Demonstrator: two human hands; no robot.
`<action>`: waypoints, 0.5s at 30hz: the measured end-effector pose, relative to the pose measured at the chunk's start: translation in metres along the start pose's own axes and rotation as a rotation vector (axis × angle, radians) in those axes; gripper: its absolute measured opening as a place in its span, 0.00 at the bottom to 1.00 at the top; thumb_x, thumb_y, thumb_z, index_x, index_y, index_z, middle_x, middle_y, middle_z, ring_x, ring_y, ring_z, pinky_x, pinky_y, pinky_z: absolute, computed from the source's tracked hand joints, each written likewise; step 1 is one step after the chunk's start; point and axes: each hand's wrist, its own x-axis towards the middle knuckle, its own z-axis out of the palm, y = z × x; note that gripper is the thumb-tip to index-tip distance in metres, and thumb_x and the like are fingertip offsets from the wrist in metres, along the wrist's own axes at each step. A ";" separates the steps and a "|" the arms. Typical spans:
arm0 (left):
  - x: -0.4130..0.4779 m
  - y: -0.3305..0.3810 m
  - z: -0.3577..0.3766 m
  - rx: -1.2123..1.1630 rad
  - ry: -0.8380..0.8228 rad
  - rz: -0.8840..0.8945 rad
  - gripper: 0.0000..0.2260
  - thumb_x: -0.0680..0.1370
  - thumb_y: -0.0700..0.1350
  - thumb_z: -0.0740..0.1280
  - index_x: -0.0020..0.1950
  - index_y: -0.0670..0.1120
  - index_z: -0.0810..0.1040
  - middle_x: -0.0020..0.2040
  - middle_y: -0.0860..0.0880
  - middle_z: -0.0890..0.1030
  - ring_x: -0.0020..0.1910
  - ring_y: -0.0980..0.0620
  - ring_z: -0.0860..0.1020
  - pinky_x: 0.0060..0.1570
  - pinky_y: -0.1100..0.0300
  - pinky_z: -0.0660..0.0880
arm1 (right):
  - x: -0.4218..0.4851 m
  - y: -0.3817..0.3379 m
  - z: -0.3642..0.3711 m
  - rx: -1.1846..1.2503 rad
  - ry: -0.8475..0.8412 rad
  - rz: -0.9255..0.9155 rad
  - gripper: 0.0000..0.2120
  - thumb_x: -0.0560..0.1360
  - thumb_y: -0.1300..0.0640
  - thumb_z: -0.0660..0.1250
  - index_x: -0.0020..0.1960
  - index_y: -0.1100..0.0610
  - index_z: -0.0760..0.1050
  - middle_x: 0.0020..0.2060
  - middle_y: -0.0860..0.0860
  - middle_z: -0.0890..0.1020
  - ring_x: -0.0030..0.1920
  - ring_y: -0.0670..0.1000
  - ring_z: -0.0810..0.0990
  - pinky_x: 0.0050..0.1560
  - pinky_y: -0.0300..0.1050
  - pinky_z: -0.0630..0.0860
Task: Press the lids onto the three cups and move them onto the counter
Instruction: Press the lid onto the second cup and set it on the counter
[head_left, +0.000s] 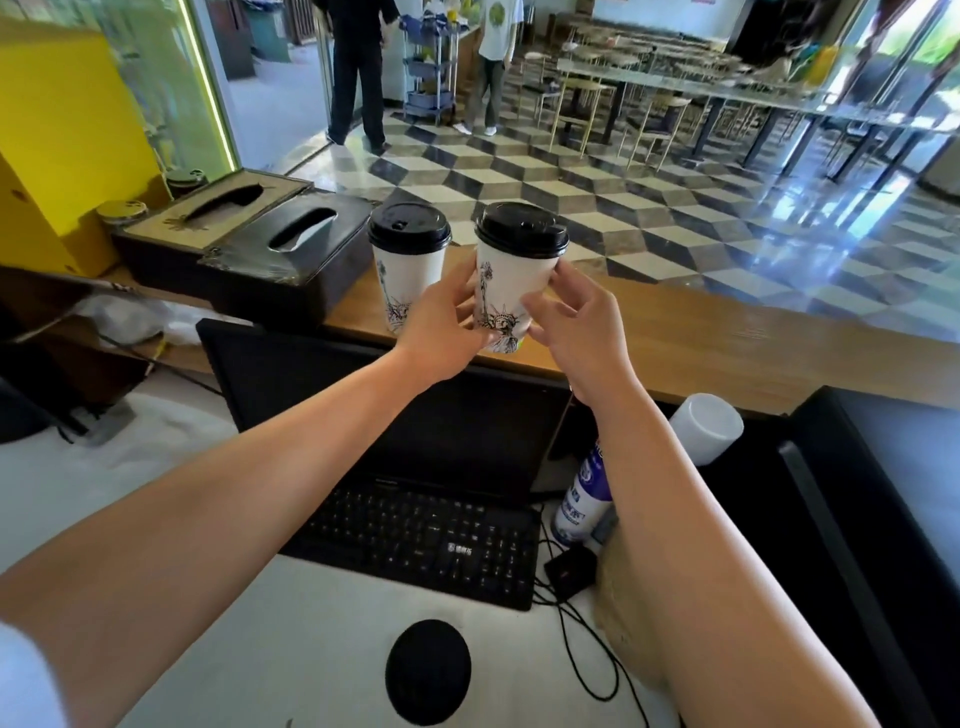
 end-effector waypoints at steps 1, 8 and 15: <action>0.002 -0.004 0.003 0.001 0.001 -0.008 0.40 0.71 0.31 0.73 0.78 0.53 0.62 0.68 0.49 0.78 0.67 0.53 0.76 0.65 0.55 0.75 | 0.002 0.005 0.000 -0.001 0.004 0.000 0.20 0.77 0.61 0.69 0.55 0.34 0.80 0.49 0.27 0.83 0.58 0.44 0.83 0.60 0.60 0.81; 0.008 -0.024 0.016 0.027 0.056 -0.066 0.39 0.72 0.32 0.72 0.79 0.54 0.62 0.70 0.49 0.76 0.66 0.59 0.74 0.63 0.58 0.76 | 0.010 0.027 -0.001 0.002 -0.006 0.016 0.21 0.77 0.60 0.66 0.68 0.45 0.77 0.62 0.37 0.82 0.64 0.47 0.81 0.62 0.58 0.81; 0.014 -0.034 0.022 0.113 0.104 -0.061 0.39 0.73 0.33 0.70 0.78 0.57 0.60 0.69 0.52 0.76 0.53 0.78 0.73 0.53 0.71 0.77 | 0.014 0.041 0.003 0.052 0.013 0.028 0.23 0.78 0.62 0.67 0.72 0.47 0.75 0.64 0.39 0.81 0.69 0.50 0.78 0.64 0.58 0.80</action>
